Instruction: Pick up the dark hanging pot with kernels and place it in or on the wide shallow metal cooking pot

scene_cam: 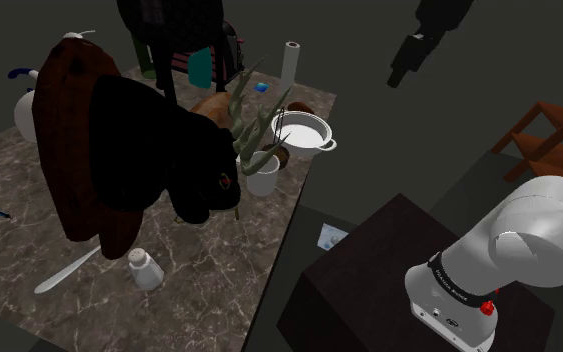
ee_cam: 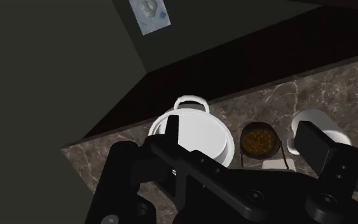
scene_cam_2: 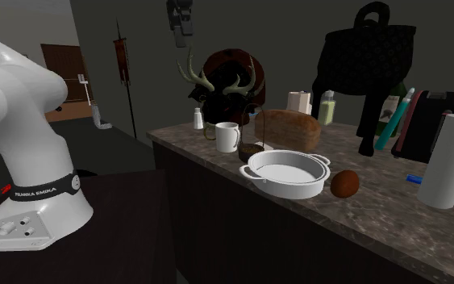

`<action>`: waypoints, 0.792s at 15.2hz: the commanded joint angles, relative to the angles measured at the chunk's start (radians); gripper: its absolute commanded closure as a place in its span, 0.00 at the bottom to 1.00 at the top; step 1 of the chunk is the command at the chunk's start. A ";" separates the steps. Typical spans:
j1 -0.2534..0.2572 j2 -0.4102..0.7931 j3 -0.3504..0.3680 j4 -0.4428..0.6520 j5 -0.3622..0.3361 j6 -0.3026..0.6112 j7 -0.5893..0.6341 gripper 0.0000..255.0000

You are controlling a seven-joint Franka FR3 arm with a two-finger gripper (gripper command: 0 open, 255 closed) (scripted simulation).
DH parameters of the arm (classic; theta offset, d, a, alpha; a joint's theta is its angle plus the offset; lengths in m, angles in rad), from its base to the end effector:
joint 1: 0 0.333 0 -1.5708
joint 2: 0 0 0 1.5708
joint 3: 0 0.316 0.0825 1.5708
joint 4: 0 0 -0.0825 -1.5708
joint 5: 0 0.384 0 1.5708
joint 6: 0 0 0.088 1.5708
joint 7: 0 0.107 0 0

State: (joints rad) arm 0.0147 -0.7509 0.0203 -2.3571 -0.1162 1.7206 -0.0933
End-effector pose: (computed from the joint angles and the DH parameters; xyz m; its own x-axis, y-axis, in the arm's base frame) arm 0.3311 0.0027 0.5936 0.9850 0.1403 0.1002 0.1257 -0.9822 0.1396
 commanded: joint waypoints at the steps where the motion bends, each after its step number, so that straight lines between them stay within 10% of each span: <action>1: 0.000 0.000 0.000 0.000 0.000 0.000 0.000 0.00; 12: -0.082 0.345 0.239 0.085 0.007 0.225 0.535 0.00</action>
State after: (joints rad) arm -0.0578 -0.4389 0.2402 -2.2849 -0.1040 1.9304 0.3877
